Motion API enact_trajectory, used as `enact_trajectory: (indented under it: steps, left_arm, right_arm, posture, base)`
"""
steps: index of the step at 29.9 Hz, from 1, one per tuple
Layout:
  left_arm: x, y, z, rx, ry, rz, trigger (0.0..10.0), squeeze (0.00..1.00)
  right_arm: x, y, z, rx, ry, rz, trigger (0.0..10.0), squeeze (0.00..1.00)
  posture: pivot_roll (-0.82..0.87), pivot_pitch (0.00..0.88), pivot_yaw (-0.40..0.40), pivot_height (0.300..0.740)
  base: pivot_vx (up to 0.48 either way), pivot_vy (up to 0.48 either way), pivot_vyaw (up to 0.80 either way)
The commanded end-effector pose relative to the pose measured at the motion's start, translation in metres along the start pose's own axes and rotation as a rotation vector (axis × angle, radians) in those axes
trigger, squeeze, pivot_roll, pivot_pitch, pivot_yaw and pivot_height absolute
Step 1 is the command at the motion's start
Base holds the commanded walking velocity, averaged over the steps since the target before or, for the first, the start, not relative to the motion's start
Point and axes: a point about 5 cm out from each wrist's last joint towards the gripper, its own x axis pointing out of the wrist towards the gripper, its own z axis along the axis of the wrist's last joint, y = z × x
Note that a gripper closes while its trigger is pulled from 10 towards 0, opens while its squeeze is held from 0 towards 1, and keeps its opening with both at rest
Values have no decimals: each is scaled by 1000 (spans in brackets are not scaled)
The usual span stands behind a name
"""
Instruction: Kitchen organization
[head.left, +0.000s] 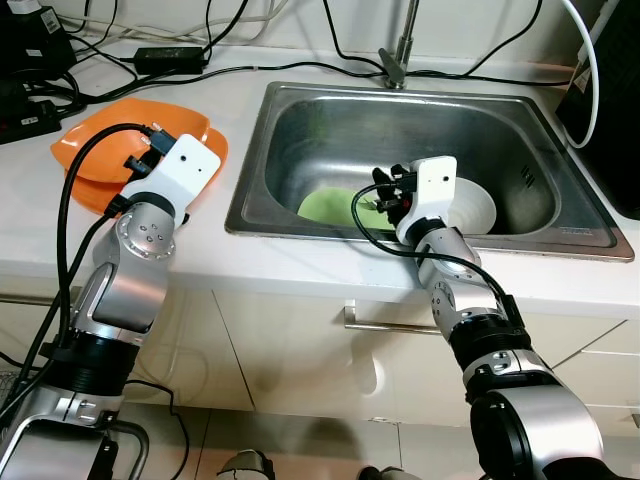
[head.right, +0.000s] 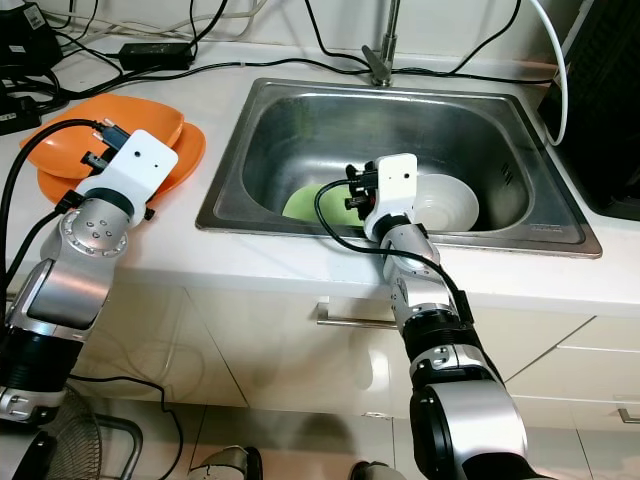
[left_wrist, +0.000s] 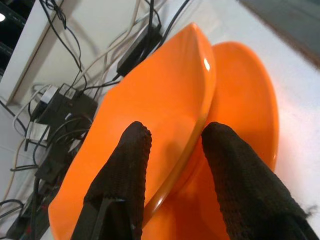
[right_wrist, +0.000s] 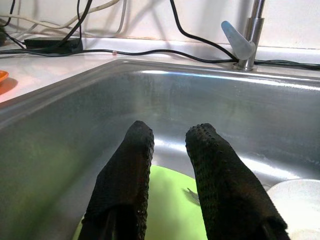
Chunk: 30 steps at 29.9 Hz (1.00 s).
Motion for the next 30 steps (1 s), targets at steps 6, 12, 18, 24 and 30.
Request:
enact_trajectory:
  steps: [6, 12, 18, 24, 30]
  left_arm:
    - [6, 1, -3, -19, 33, 7, 10000, 0]
    - [7, -1, -4, -1, 43, 5, 10000, 0]
    - [8, 2, -4, 51, 44, 26, 9333, 0]
    - [8, 3, -3, 98, 45, 37, 0, 0]
    - [8, 2, -3, 120, 46, 26, 0, 0]
  right_arm:
    - [-3, -2, -4, 18, 15, -15, 10000, 0]
    - [-4, -2, -4, 18, 15, -17, 10000, 0]
    - [-4, -3, -5, 19, 21, -19, 10000, 0]
    - [-4, -3, -6, 20, 26, -21, 10000, 0]
    - [-5, -3, -6, 25, 26, -24, 10000, 0]
  posture:
    - [108, 92, -14, 740]
    - [106, 91, -12, 740]
    - [105, 91, -11, 740]
    - [106, 90, -11, 740]
    - [104, 90, -10, 740]
  base:
    - [0, 0, 0]
    - [0, 0, 0]
    - [0, 0, 0]
    - [0, 0, 0]
    - [0, 0, 0]
